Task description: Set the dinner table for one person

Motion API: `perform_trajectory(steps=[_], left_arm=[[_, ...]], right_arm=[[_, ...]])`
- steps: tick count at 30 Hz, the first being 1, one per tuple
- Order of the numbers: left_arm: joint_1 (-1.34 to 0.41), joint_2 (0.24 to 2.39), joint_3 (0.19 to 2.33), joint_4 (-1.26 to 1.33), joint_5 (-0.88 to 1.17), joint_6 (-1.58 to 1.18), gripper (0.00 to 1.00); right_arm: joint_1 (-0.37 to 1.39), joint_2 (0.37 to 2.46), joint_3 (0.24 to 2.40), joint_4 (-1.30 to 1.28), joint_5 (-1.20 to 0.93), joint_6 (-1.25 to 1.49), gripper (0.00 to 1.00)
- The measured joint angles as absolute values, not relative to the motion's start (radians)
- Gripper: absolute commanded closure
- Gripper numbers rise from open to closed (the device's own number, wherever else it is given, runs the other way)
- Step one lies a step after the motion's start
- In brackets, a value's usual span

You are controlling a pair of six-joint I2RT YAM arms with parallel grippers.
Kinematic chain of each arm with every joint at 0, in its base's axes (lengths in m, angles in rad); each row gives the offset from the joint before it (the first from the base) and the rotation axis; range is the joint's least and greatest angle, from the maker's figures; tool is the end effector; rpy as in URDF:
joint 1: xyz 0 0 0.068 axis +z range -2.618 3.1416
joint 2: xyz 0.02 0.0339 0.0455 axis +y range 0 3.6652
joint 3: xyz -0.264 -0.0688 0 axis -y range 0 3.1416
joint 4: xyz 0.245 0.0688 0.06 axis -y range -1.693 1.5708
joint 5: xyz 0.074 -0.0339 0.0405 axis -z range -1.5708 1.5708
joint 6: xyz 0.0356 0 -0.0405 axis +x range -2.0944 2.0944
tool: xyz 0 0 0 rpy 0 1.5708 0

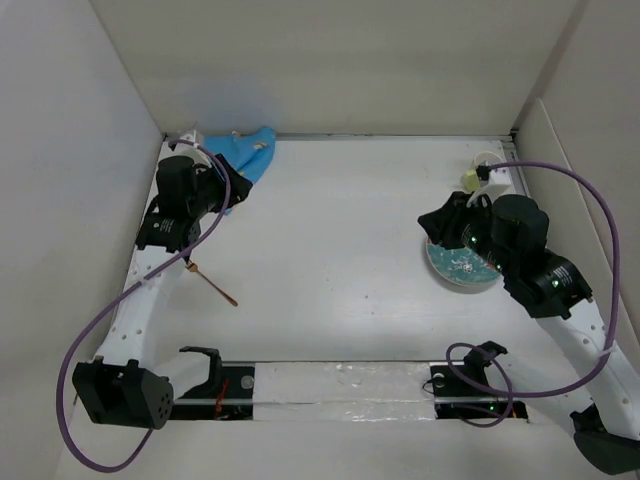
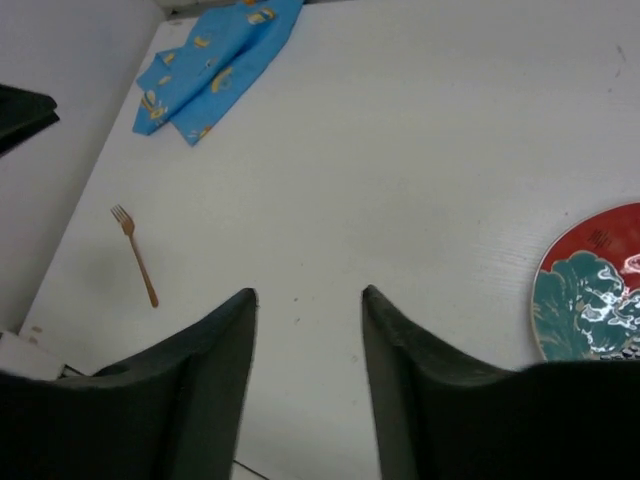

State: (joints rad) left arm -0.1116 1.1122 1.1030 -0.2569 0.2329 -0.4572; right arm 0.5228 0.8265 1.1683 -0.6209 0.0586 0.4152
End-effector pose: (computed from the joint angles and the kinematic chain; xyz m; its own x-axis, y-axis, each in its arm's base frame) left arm 0.2510 -0.0364 0.3794 -0.3800 -0.3896 -0.8389 0.1804 0.8583 -0.4804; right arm 0.1372 0.0767 0.4162 -0.3998 0.2344 -0.8861 -0.3152 0.8727 0.3730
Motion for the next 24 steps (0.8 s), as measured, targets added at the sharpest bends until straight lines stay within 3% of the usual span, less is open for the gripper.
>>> perform_trajectory(steps=[2, 3, 4, 5, 9, 10, 12, 19, 24], left_arm=[[-0.108, 1.114, 1.122, -0.273, 0.217, -0.457, 0.67], [-0.105, 1.118, 1.138, -0.282, 0.201, -0.458, 0.74], [-0.103, 1.124, 1.156, -0.289, 0.181, -0.457, 0.90], [-0.099, 1.134, 1.178, -0.298, 0.164, -0.459, 0.99], [-0.081, 1.211, 1.266, -0.323, 0.074, -0.457, 1.00], [-0.077, 1.238, 1.285, -0.329, 0.043, -0.456, 0.99], [-0.073, 1.304, 1.314, -0.348, -0.023, -0.451, 0.86], [-0.051, 1.628, 1.414, -0.390, -0.186, -0.462, 0.60], [-0.035, 1.863, 1.457, -0.414, -0.217, -0.480, 0.55]], right_arm=[[0.523, 0.821, 1.141, -0.621, 0.051, 0.424, 0.96], [0.523, 0.818, 1.131, -0.621, 0.044, 0.429, 1.00], [0.523, 0.816, 1.125, -0.624, 0.039, 0.434, 1.00], [0.523, 0.815, 1.122, -0.624, 0.035, 0.437, 1.00], [0.523, 0.814, 1.122, -0.623, 0.007, 0.442, 1.00], [0.523, 0.813, 1.122, -0.623, -0.007, 0.442, 1.00], [0.523, 0.809, 1.121, -0.622, -0.012, 0.441, 1.00], [0.516, 0.766, 1.102, -0.636, -0.023, 0.434, 1.00], [0.514, 0.752, 1.093, -0.658, -0.028, 0.432, 1.00]])
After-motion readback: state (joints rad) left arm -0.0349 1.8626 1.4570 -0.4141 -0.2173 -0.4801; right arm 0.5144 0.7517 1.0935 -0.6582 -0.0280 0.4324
